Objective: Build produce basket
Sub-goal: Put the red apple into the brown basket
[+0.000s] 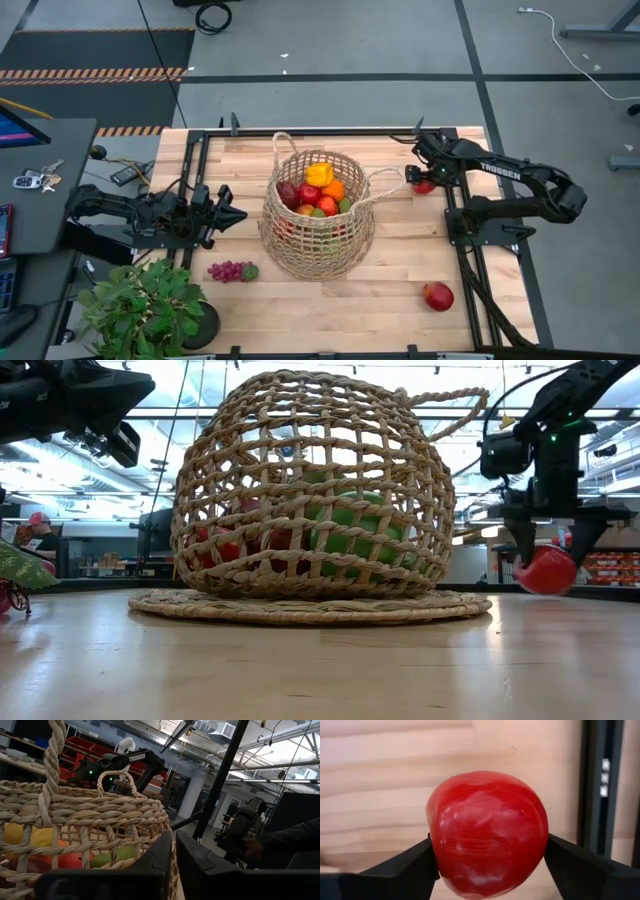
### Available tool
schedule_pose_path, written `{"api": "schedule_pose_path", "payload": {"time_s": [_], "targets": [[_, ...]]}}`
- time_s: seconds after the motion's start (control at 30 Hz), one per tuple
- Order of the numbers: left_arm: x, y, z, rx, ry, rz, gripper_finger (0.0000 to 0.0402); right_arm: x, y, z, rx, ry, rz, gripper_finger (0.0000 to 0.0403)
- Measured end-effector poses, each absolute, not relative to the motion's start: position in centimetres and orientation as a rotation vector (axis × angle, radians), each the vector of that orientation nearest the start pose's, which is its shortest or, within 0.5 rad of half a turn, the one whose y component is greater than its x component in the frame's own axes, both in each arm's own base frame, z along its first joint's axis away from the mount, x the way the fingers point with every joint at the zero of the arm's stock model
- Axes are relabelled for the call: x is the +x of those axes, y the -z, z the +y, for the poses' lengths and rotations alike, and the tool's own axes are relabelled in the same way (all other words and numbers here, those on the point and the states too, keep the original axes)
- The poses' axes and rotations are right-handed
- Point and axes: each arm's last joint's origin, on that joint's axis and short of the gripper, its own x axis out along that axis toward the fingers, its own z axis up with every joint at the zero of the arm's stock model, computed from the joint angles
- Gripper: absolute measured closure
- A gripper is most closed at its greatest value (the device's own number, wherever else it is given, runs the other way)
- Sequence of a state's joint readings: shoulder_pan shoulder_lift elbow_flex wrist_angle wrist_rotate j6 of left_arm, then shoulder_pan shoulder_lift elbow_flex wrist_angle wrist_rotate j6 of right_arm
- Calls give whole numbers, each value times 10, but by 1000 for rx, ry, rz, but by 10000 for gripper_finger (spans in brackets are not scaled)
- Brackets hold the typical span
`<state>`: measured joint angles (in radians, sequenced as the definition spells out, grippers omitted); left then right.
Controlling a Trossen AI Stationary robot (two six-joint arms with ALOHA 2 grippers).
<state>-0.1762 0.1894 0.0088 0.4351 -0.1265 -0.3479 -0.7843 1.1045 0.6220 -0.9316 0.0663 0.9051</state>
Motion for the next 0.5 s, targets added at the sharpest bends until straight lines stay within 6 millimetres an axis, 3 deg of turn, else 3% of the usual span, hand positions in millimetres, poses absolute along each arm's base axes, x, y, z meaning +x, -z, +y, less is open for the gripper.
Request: {"api": "schedule_pose_path", "payload": {"time_s": [0.23, 0.5], "targets": [[105, -192, -15, -384, 93, -241, 369, 121, -203, -116, 1148, 1241, 923, 80], [105, -192, -15, -384, 92, -241, 370, 126, -212, -111, 1141, 1115, 872, 80]]}}
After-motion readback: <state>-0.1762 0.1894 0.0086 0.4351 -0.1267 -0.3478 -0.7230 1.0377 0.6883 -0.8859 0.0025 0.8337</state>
